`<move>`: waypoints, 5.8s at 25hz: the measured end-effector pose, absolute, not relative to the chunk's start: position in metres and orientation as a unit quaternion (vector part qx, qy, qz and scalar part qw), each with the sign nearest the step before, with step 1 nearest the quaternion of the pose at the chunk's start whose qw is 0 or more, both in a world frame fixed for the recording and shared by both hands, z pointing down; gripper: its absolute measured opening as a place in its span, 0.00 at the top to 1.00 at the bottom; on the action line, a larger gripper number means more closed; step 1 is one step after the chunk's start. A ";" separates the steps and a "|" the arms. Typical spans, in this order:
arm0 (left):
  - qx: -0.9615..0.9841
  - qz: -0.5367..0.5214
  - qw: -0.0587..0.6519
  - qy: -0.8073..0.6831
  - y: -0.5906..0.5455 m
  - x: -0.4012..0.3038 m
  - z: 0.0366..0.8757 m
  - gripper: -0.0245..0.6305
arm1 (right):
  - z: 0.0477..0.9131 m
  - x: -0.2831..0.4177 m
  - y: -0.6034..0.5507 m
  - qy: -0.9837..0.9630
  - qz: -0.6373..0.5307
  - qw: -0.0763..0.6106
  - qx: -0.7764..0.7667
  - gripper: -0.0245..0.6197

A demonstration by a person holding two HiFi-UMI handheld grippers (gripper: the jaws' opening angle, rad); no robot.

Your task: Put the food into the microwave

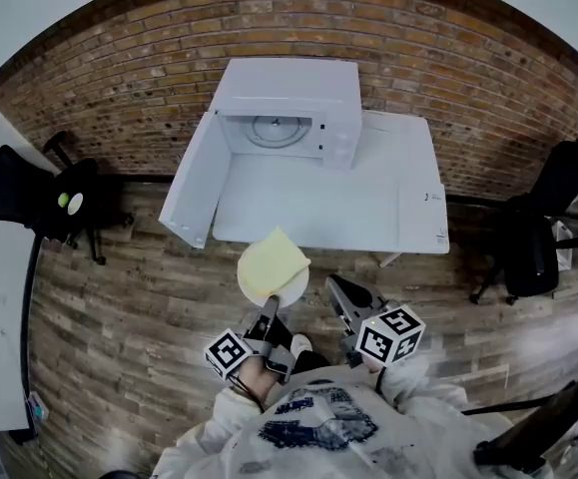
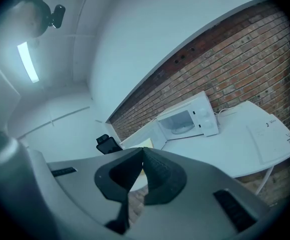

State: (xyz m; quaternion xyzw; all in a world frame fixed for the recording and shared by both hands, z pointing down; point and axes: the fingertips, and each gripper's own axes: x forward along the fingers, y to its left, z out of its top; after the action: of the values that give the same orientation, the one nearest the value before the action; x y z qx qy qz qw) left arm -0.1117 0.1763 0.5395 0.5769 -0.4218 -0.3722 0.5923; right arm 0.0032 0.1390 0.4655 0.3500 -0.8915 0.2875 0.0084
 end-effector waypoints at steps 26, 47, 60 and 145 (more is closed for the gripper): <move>0.582 -0.343 0.615 -0.407 0.030 -0.152 0.551 0.93 | 0.479 -0.043 -0.003 -0.876 0.308 -0.006 0.370 0.94; 0.542 -0.329 0.615 -0.468 -0.121 -0.168 0.593 0.93 | 0.487 -0.029 -0.165 -0.876 0.323 -0.009 0.358 0.94; 0.546 -0.333 0.621 -0.453 -0.156 -0.156 0.600 0.93 | 0.484 -0.018 -0.191 -0.877 0.312 -0.008 0.365 0.94; 0.535 -0.314 0.657 -0.429 -0.317 -0.173 0.690 0.77 | 0.495 -0.016 -0.241 -0.868 0.303 0.041 0.390 0.94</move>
State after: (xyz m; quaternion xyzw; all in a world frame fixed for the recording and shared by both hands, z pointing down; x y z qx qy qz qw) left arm -0.1728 -0.3170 0.6899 0.5349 -0.4287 -0.3144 0.6567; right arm -0.0159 -0.2405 0.4947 0.3904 -0.8683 0.3033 0.0407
